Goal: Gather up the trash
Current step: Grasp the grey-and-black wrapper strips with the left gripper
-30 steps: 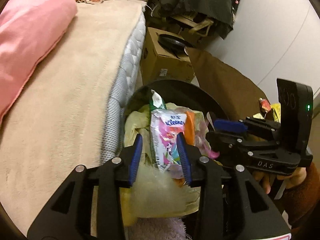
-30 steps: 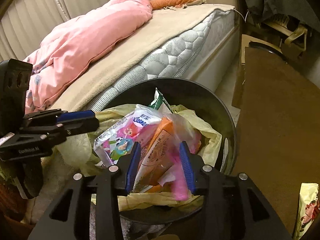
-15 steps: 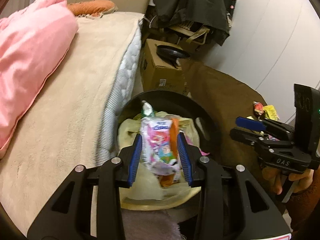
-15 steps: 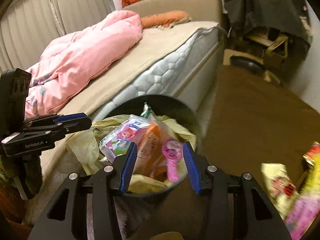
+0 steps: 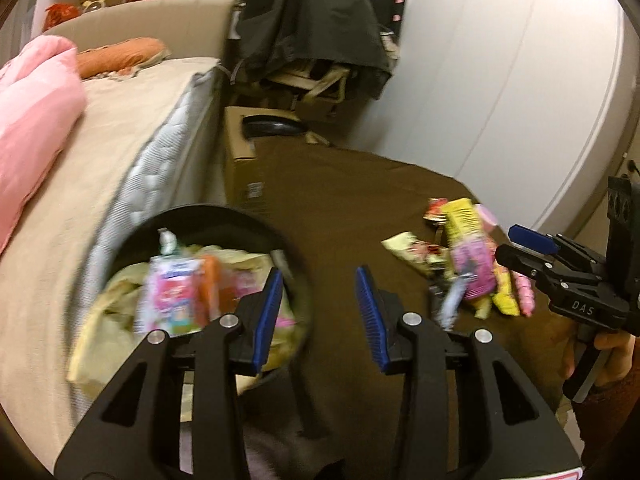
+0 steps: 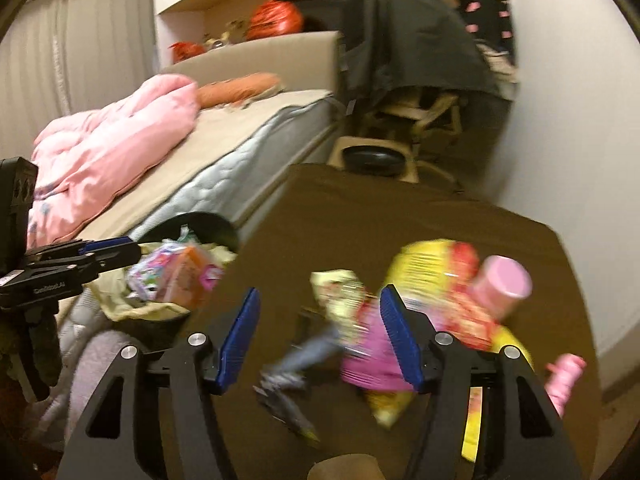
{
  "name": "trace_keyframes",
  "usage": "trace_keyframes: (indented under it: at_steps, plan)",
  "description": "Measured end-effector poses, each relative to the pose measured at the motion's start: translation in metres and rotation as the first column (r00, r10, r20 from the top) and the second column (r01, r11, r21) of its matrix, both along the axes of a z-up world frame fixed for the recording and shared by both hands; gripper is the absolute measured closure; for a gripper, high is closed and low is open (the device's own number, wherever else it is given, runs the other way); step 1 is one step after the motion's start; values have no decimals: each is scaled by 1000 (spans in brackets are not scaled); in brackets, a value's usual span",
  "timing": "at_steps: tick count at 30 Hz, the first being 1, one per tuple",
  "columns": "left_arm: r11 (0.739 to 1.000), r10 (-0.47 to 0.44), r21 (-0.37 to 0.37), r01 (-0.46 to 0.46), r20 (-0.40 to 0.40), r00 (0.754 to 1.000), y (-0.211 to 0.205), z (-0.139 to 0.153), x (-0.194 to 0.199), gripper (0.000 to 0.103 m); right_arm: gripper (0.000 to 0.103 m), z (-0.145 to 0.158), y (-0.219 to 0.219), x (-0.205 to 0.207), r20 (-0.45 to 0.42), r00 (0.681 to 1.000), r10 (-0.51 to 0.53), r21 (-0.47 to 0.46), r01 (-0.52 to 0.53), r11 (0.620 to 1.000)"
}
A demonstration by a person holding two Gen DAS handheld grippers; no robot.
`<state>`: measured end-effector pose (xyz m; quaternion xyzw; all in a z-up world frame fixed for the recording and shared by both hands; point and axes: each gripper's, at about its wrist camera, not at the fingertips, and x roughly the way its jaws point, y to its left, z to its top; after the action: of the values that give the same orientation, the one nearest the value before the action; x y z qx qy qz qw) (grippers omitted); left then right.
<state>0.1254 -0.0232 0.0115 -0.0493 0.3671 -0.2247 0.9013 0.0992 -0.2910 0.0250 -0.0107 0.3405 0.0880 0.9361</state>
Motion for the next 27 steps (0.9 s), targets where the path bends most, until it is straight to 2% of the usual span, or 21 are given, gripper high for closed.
trace_keyframes:
  at_steps: [3,6,8,13,16,21,22,24,27]
  plan:
    - [999,-54,0,54,8,999,-31,3,-2,59,39,1,-28,-12,11,999,-34,3,34,999]
    - [995,-100,12,100,-3,995,-59,0,-4,59,39,-4,-50,-21,-21,998,-62,-1,62,998]
    - [992,-128,20,128,-15,992,-76,-5,-7,59,39,-8,-62,-27,-45,996,-83,-20,82,996]
    - [980,-187,54,190,-51,981,-117,-28,-15,59,39,-15,-88,-45,-41,988,-152,-75,149,986]
    - [981,-176,68,182,-75,981,-130,-42,-14,59,39,-20,-101,-54,-36,979,-199,-95,195,976]
    - [982,-150,93,162,-124,981,-144,-61,-9,59,39,-38,-115,-58,-84,972,-219,-73,213,974]
    - [982,-152,90,165,-137,979,-146,-64,-8,60,39,-43,-117,-56,-95,971,-220,-54,215,975]
    - [981,-159,88,174,-155,975,-150,-68,-7,69,39,-52,-121,-48,-119,967,-224,-15,224,975]
    - [982,-157,80,170,-149,976,-149,-68,-6,72,39,-65,-125,-28,-171,955,-244,28,253,967]
